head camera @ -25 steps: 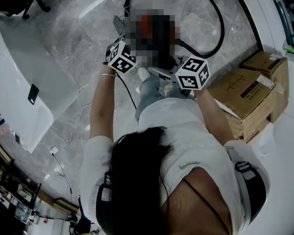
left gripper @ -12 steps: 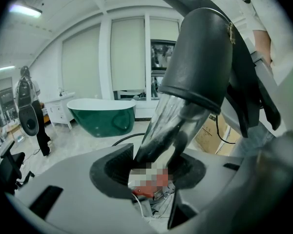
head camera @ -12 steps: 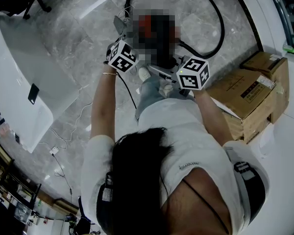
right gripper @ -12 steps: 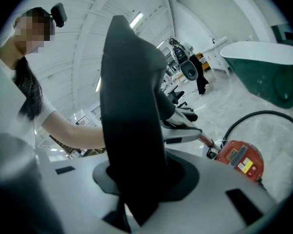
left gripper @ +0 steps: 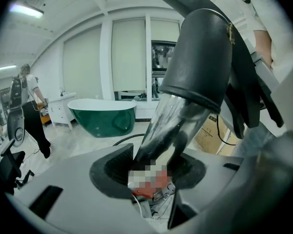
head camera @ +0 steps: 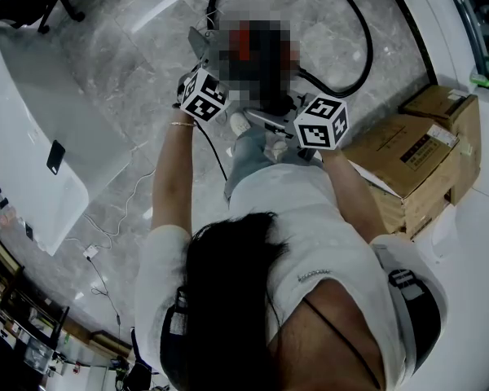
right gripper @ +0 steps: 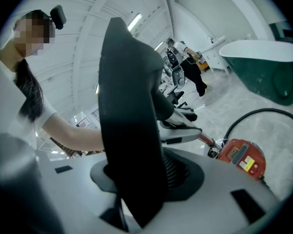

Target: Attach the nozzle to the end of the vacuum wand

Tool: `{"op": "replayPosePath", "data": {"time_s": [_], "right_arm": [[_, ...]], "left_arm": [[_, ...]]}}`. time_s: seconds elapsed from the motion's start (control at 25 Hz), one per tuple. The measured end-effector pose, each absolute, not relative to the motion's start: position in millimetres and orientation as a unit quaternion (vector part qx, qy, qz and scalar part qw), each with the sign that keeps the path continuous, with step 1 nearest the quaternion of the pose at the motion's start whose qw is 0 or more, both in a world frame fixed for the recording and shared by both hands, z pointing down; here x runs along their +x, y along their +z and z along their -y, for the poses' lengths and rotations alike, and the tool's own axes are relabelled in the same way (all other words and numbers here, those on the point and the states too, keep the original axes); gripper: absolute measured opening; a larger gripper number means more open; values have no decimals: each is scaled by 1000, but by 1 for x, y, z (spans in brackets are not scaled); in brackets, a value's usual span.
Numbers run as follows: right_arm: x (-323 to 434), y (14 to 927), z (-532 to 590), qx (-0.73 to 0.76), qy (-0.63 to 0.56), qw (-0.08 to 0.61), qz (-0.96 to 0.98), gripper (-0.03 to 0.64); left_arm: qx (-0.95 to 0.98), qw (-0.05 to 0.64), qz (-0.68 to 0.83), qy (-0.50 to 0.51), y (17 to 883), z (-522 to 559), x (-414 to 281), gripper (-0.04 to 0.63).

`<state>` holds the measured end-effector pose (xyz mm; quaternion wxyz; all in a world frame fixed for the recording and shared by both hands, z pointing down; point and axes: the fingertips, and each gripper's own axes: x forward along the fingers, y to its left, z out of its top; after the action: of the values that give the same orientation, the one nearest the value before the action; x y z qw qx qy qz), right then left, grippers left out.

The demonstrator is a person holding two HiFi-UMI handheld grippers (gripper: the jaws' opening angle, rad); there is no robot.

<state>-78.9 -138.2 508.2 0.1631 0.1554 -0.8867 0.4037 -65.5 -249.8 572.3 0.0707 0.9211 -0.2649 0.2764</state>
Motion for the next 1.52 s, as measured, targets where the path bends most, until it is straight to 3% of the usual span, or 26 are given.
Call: {"op": "replayPosePath", "data": {"time_s": [0.32,0.76,1.0,1.52], "right_arm": [[-78,509,136,152,401,163,888,245],[-58,513,126,158,394,171,889,311],[-40,512,111,139,405,187,884,324],[3,509,112,197,447,140,861,327]], "left_arm": [[922,70,265,274,572,249,-64,181],[923,58,246,291,579,235,-52,183],[922,54,242,298,580,234,-49,183],[918,42,229,320,589,224,-34,183]]}}
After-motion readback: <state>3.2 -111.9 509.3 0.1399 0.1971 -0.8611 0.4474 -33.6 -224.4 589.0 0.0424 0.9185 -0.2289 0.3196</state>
